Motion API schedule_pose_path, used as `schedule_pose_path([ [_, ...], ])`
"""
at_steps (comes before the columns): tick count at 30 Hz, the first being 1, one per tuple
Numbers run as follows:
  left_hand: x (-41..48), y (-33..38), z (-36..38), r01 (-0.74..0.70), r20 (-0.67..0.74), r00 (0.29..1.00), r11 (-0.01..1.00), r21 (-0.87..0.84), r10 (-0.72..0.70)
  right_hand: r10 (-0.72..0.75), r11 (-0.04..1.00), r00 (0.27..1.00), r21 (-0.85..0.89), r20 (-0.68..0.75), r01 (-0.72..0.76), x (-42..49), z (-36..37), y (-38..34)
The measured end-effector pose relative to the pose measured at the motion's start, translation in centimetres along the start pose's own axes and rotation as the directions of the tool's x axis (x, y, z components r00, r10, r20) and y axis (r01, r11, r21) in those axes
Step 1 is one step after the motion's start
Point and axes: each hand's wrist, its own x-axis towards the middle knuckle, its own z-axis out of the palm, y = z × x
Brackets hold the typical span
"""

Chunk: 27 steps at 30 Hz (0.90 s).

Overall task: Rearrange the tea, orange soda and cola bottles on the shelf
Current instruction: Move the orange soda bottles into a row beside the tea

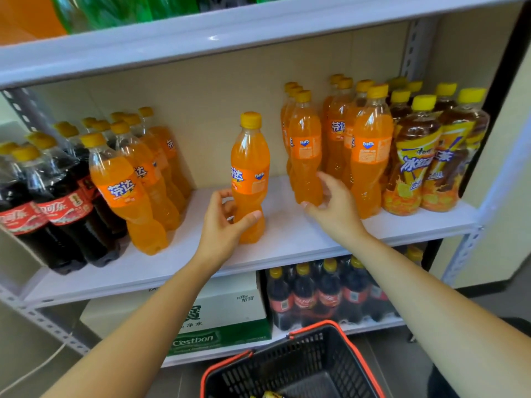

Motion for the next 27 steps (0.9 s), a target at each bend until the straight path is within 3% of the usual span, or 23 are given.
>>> schedule_pose_path([
  [4, -1.7, 1.0, -0.4, -0.114, 0.051, 0.993, 0.980, 0.164, 0.107, -0.082, 0.986, 0.996, 0.145, 0.034, 0.076, -2.1, -2.1, -3.9],
  [9, -4.1, 2.4, -1.2, -0.180, 0.105, 0.983, 0.884, 0.432, 0.149, -0.196, 0.916, 0.979, 0.367, 0.058, 0.162, -4.4, -4.8, -7.8],
  [12, -5.3, 2.8, -1.6, -0.235, 0.114, 0.972, 0.824, 0.515, 0.206, -0.224, 0.905, 0.974, 0.380, 0.039, 0.193, -5.0, -5.7, -8.3],
  [17, -5.9, 3.0, -1.6, -0.224, 0.088, 0.974, 0.851, 0.475, 0.208, -0.170, 0.926, 0.984, 0.349, 0.046, 0.144, -5.1, -6.5, -7.5],
  [20, -5.4, 2.9, -1.6, -0.206, 0.104, 0.978, 0.887, 0.413, 0.178, -0.112, 0.905, 0.992, 0.418, 0.053, 0.080, -4.7, -6.8, -7.0],
  [27, -4.0, 3.2, -1.6, -0.112, 0.144, 0.988, 0.926, 0.360, 0.063, 0.018, 0.676, 0.982, 0.721, 0.189, -0.151, -3.6, -6.8, -6.1],
])
